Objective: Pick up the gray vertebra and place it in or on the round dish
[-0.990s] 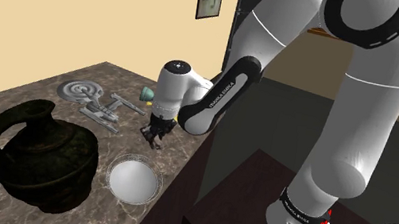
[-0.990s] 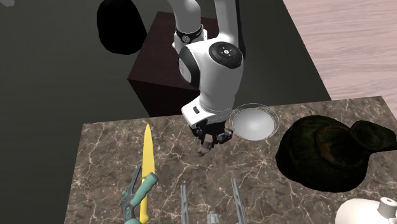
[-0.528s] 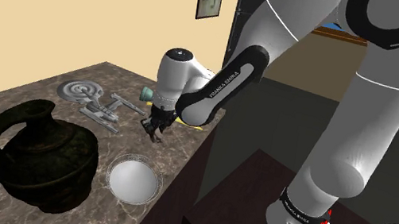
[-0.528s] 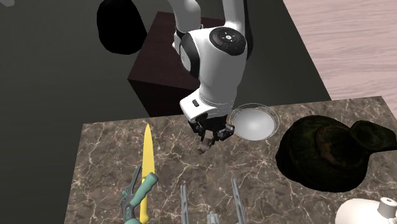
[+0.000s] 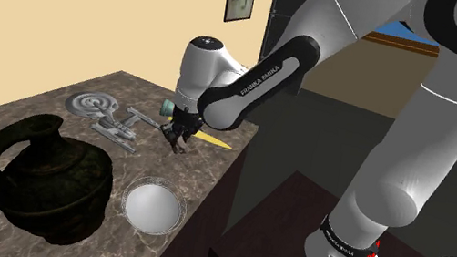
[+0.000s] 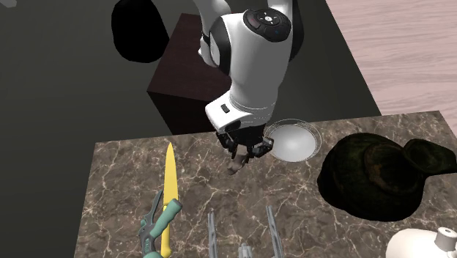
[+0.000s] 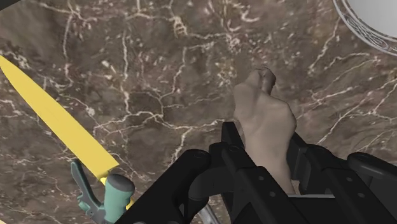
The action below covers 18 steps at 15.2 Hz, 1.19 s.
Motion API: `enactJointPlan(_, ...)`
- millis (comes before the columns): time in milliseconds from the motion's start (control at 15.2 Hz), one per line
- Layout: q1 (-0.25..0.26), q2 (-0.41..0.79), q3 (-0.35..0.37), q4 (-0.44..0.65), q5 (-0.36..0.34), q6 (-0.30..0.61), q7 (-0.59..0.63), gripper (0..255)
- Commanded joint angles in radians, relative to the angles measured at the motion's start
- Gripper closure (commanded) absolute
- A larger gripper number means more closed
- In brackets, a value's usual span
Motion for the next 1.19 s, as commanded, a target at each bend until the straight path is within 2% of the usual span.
enactJointPlan(0, 0.002, -0.024, 0.001, 0.004, 0.024, -0.026, -0.019, 255)
enactJointPlan(396, 0.01, -0.082, -0.002, 0.029, 0.074, -0.104, -0.062, 255)
enactJointPlan(1122, 0.122, -0.083, 0.178, 0.032, 0.002, -0.147, 0.284, 255)
